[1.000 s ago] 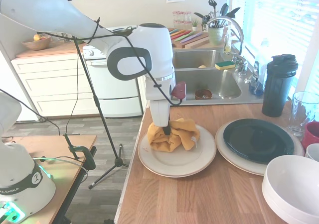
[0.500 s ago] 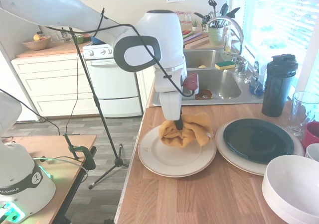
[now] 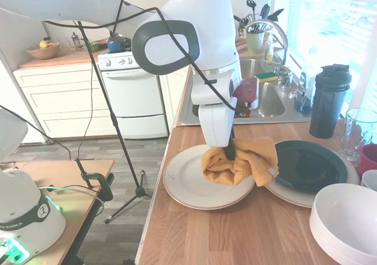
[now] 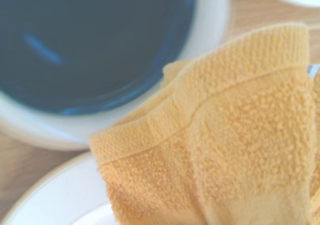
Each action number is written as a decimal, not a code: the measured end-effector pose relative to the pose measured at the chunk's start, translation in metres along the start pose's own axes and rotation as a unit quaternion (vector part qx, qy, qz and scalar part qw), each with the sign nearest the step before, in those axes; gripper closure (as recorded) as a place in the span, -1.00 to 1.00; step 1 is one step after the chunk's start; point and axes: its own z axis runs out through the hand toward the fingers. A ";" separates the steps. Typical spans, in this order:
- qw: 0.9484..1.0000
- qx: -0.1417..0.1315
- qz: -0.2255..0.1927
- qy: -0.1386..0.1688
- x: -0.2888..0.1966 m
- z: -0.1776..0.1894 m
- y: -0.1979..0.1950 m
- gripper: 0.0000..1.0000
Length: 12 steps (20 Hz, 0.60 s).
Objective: Wipe the white plate in clockwise motion
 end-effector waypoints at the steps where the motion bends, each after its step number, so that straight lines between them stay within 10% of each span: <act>1: 1.000 0.000 0.005 0.002 0.008 -0.002 0.003 1.00; 12: 0.998 -0.018 0.057 0.017 0.100 -0.001 0.066 1.00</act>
